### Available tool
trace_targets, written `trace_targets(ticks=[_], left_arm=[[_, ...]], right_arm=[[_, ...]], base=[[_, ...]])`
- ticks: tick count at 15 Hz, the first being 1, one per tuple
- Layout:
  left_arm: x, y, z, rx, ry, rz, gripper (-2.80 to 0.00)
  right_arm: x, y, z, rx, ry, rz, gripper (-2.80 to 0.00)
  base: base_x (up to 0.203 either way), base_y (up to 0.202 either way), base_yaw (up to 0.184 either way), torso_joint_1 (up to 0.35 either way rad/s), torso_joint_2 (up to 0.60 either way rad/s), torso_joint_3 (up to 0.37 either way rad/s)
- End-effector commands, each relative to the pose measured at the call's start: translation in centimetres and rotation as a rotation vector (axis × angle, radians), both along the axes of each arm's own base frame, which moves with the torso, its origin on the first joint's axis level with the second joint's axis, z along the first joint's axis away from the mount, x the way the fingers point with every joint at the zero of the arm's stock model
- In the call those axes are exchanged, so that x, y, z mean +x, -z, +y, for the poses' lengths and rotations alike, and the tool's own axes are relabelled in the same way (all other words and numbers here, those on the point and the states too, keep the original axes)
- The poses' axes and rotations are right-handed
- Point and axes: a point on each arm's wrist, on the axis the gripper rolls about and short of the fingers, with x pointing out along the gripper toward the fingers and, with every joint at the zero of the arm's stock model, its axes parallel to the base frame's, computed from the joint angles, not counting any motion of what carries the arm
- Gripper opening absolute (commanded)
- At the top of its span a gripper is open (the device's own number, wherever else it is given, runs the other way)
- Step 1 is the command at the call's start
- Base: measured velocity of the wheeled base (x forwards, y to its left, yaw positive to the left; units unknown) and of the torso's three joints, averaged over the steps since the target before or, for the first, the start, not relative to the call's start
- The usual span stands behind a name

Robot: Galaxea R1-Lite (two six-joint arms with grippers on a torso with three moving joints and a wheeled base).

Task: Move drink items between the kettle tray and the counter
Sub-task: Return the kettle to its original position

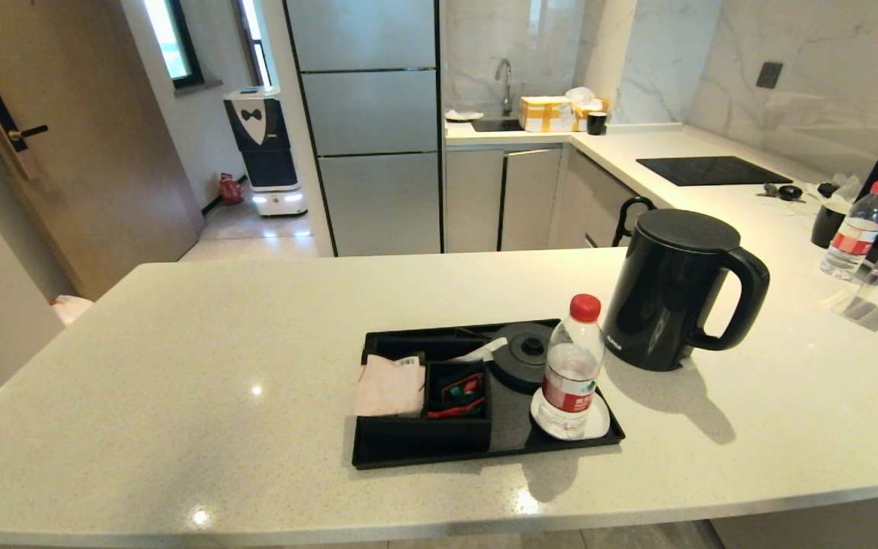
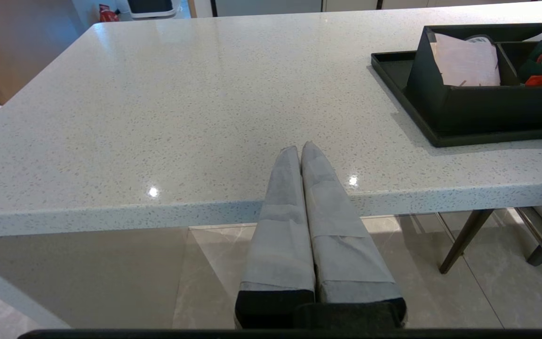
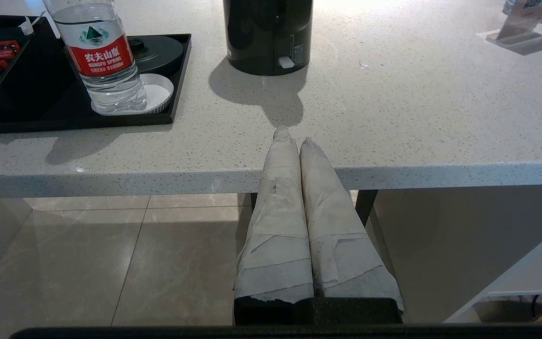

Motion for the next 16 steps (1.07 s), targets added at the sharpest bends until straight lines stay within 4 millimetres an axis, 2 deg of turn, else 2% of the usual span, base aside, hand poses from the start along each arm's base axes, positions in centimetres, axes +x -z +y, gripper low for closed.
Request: trace_targets(ticks=[1, 16], left_arm=[[0.01, 0.01, 0.0, 0.0, 0.0, 0.002, -2.8], [0.01, 0.01, 0.0, -0.001, 0.0, 0.002, -2.8]], right_arm=[[0.01, 0.0, 0.0, 0.001, 0.0, 0.002, -2.8], [0.0, -0.06, 0.0, -0.024, -0.003, -0.001, -2.8]], base=[[0.0, 0.0, 0.0, 0.0, 0.0, 0.0], [0.0, 0.0, 0.0, 0.0, 0.0, 0.0]])
